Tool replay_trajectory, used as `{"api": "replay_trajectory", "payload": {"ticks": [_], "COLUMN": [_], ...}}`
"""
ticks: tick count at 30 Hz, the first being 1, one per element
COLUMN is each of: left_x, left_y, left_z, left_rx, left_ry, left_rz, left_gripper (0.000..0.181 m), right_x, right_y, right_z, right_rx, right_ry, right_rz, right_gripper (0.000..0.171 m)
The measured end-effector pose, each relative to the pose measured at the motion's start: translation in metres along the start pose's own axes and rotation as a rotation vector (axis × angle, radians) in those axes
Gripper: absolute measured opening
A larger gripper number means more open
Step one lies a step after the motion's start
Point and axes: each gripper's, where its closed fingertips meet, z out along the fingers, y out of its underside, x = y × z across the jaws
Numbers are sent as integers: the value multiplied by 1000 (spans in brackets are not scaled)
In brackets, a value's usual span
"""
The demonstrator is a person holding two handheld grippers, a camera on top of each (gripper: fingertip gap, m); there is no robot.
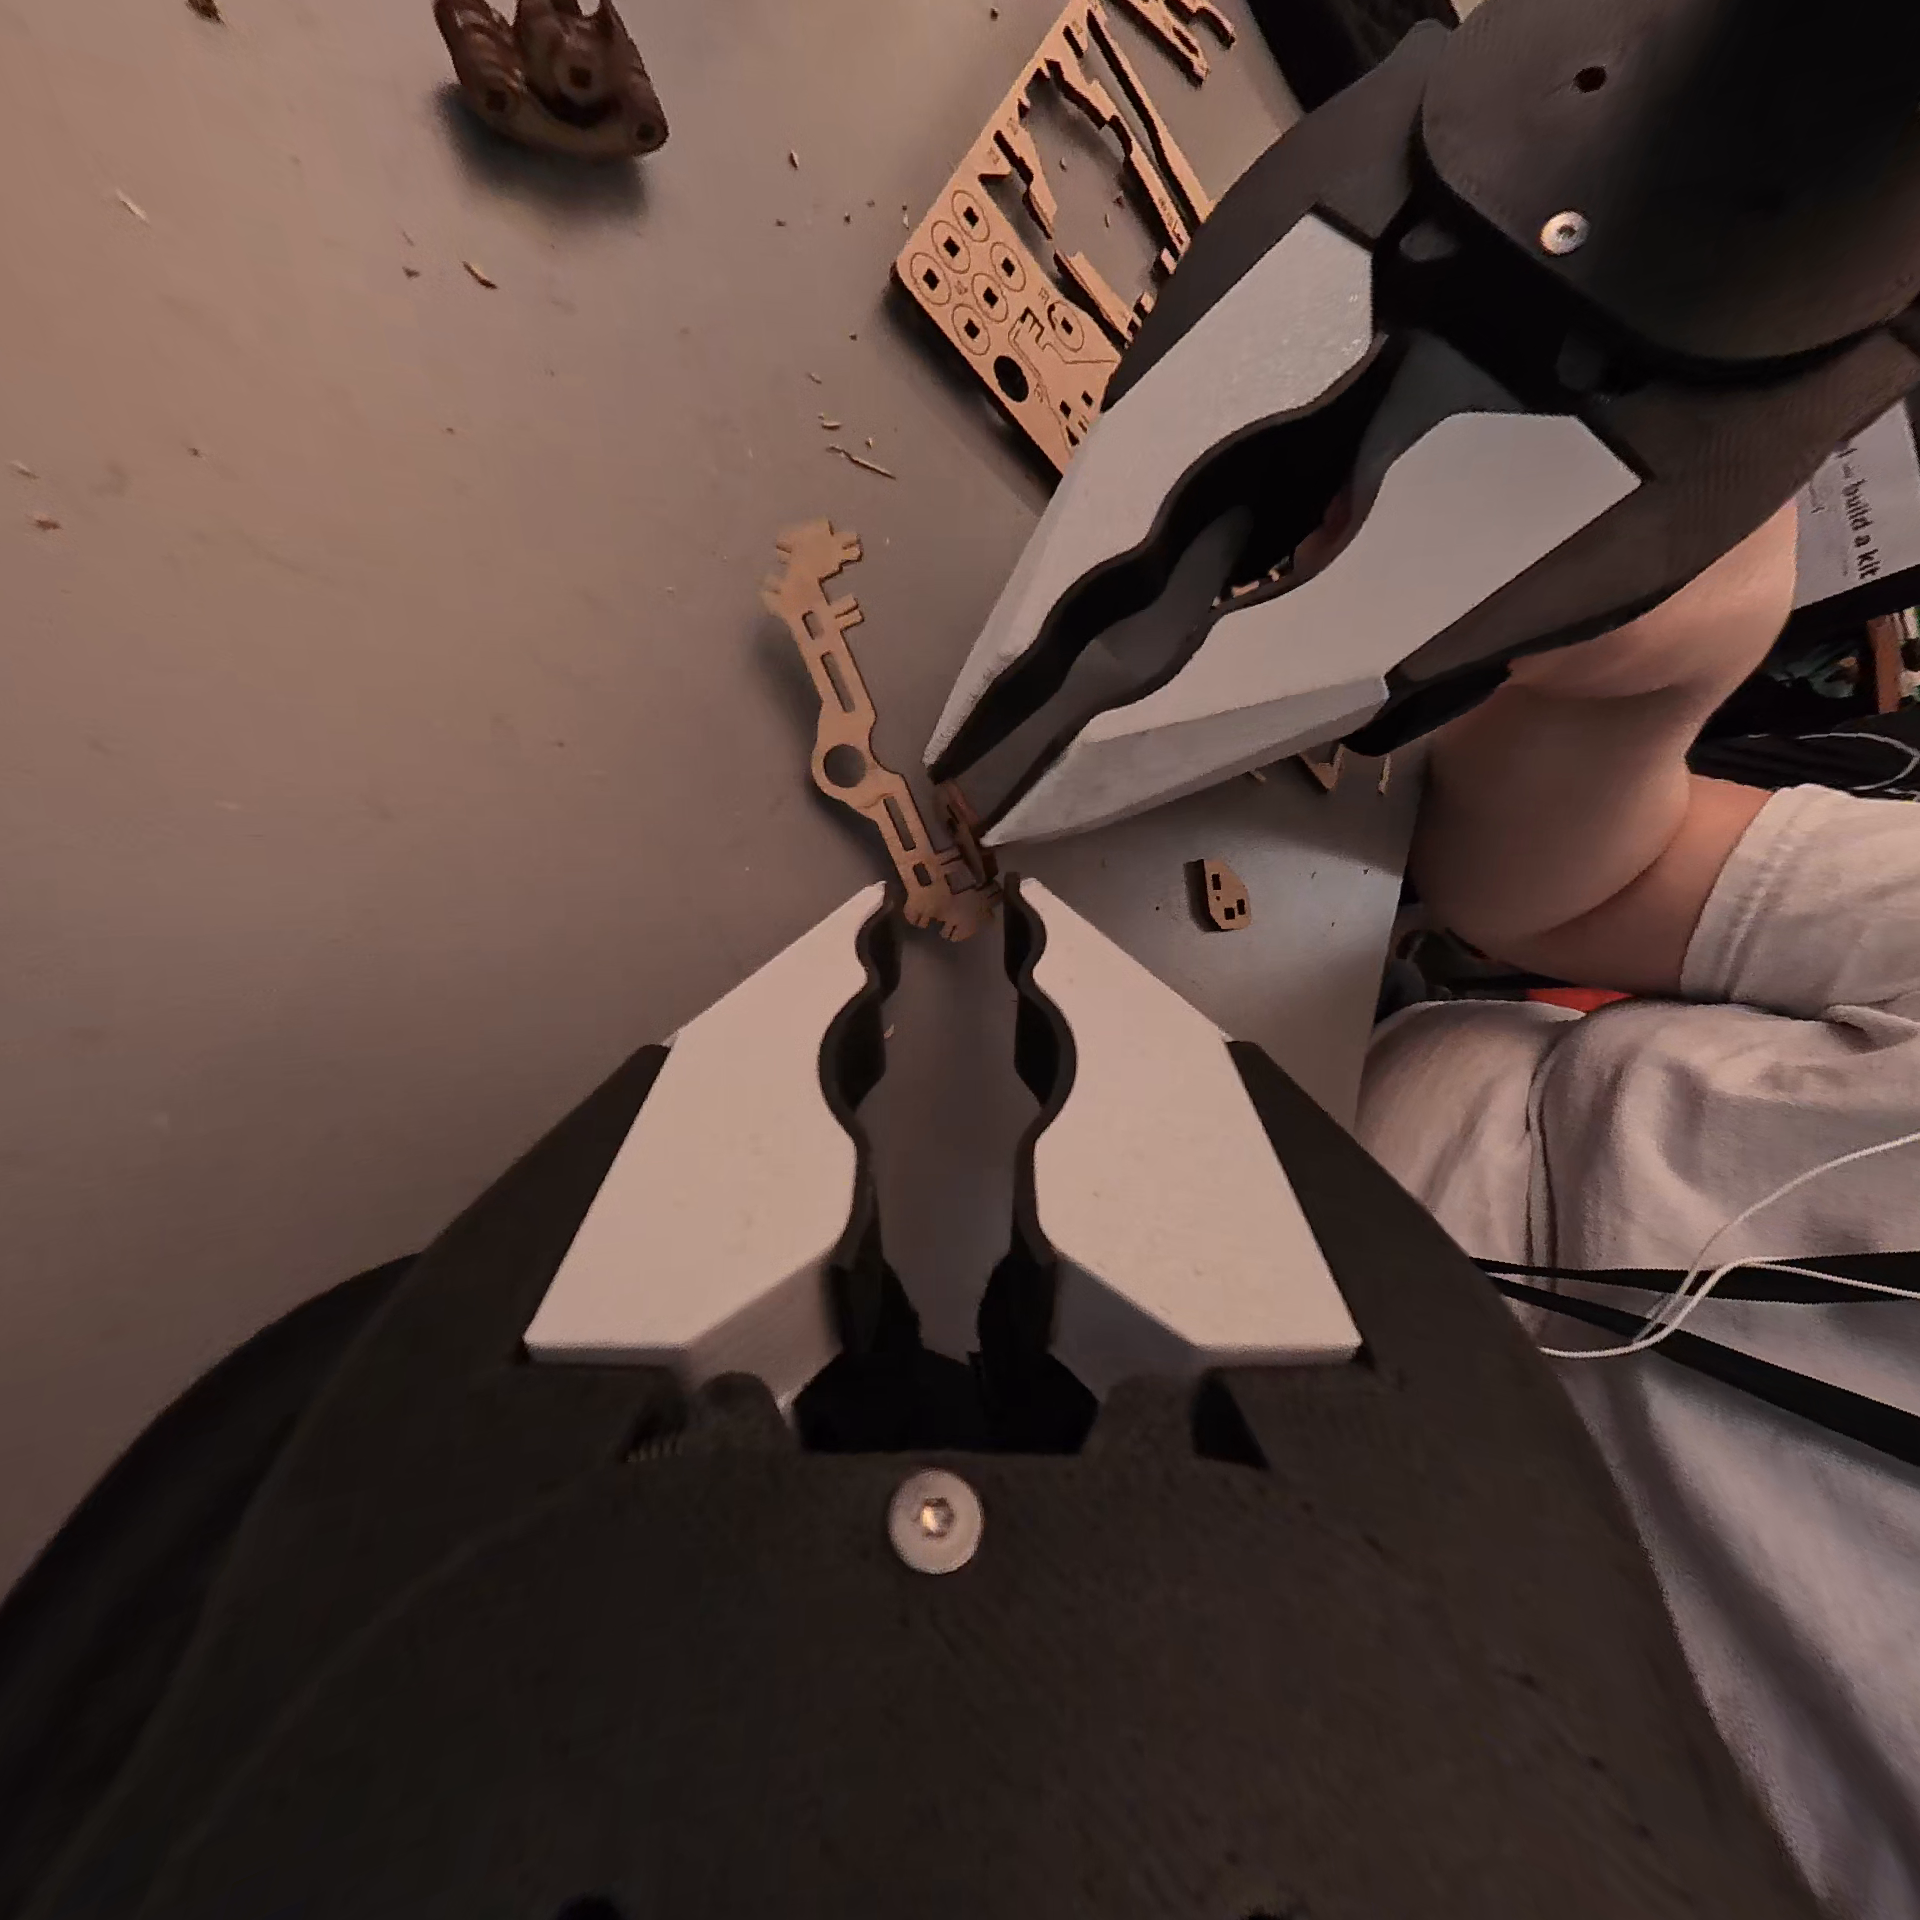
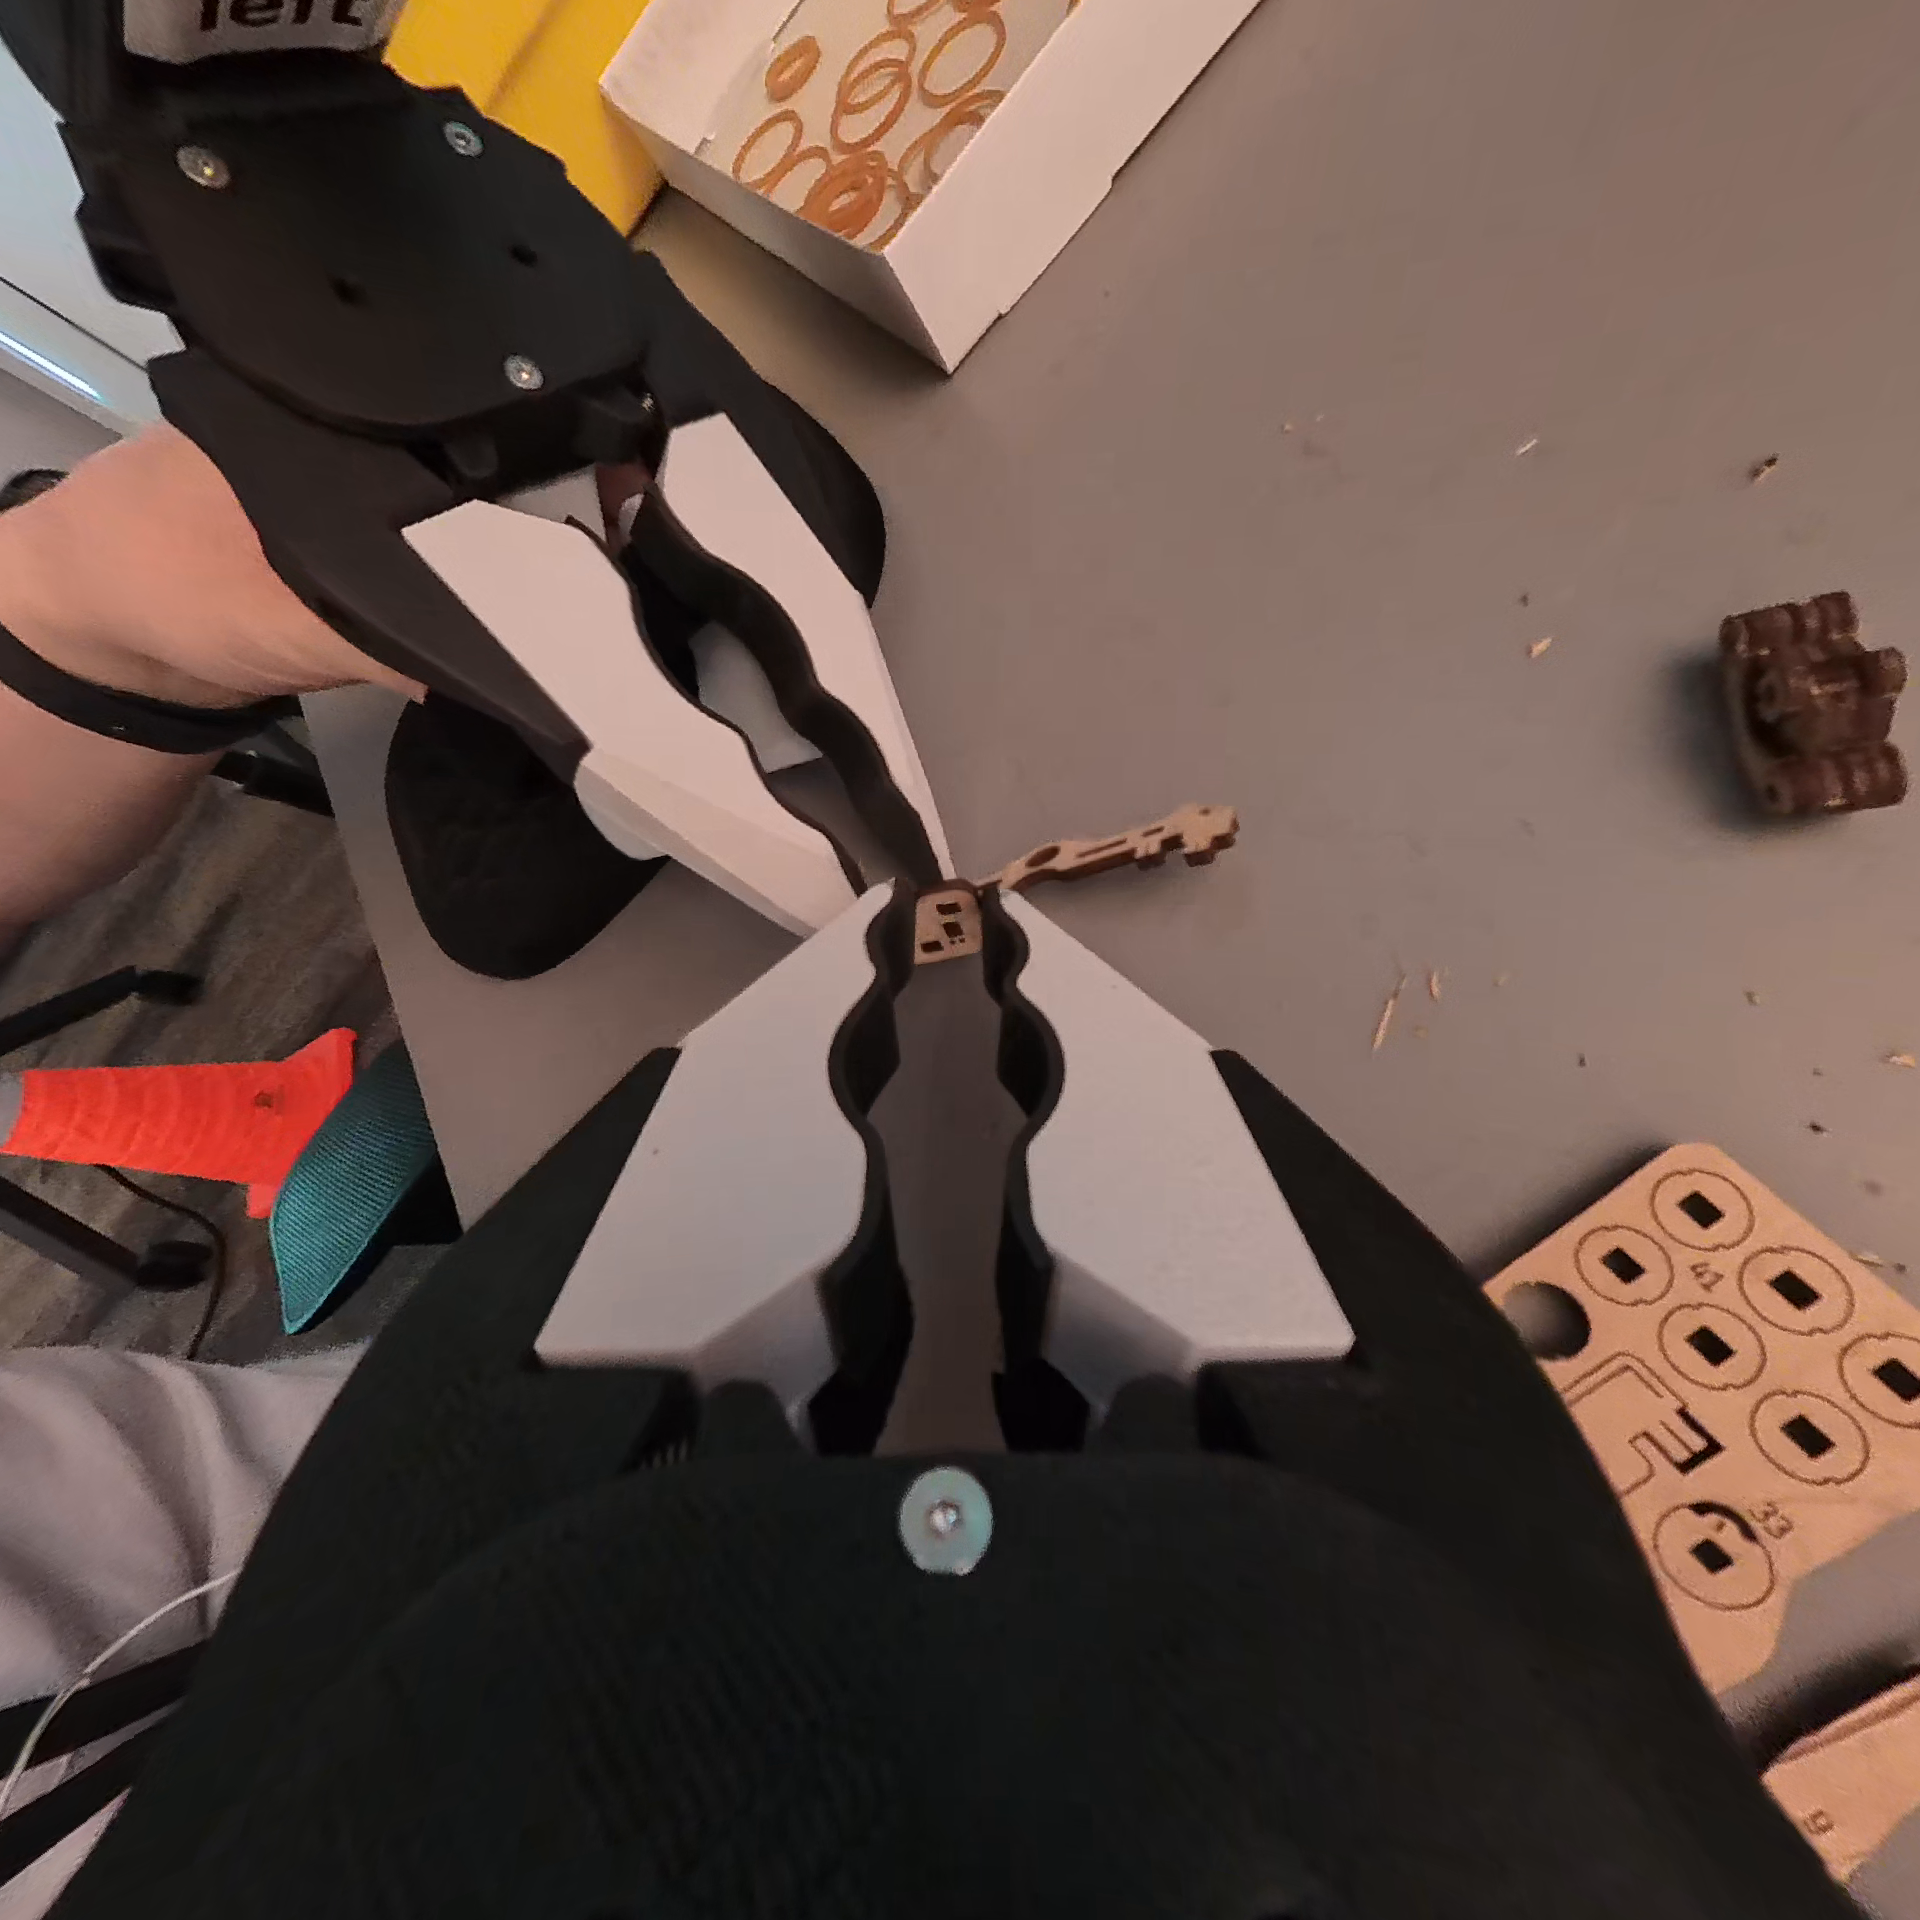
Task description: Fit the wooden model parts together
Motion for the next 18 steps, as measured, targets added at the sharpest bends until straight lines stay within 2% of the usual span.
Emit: {"api": "replay_trajectory", "payload": {"ticks": [7, 18], "left_x": [2, 10], "left_y": [-3, -16], "left_z": [-4, -15], "left_rx": [19, 132], "left_ry": [81, 242], "left_rz": [-123, -395], "left_gripper": [17, 17], "right_x": [-2, -5], "right_y": [-6, -17], "right_z": [6, -2], "right_rx": [-8, 112], "right_ry": [-18, -118], "right_rz": [-9, 105], "right_gripper": [11, 10]}}
